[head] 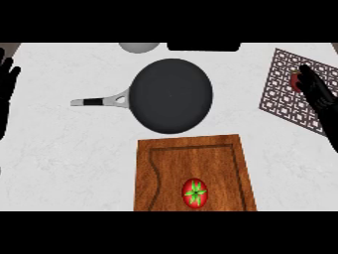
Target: Pick the tomato from the cutting board and place it in the pan
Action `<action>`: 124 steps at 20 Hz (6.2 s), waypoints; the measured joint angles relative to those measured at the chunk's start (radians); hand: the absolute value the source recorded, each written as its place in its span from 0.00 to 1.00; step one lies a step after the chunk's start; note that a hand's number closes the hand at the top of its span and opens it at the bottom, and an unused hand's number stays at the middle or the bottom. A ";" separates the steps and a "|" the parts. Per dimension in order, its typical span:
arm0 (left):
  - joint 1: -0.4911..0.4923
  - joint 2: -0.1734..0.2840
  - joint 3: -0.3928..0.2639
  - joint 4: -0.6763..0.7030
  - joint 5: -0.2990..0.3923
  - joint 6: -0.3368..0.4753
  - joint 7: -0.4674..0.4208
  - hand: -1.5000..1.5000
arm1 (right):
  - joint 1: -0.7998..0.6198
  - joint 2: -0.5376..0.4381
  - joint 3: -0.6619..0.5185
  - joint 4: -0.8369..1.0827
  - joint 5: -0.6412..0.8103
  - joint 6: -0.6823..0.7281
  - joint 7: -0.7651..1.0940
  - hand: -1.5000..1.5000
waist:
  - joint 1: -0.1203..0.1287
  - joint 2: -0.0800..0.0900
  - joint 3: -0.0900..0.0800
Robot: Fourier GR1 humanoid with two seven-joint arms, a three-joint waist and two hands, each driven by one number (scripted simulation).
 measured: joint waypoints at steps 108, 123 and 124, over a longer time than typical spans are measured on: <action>0.183 -0.155 0.151 0.304 -0.397 -0.277 0.044 0.50 | 0.150 0.526 0.592 -0.040 1.327 0.258 0.926 1.00 | -0.064 -0.020 -0.009; 0.174 -0.161 0.147 0.313 -0.407 -0.278 0.043 0.50 | 0.184 0.515 0.711 -0.302 1.885 0.095 1.106 1.00 | -0.058 -0.024 -0.012; 0.170 -0.165 0.143 0.315 -0.409 -0.277 0.044 0.50 | 0.177 0.511 0.715 -0.305 1.903 0.093 1.107 1.00 | -0.054 -0.022 -0.012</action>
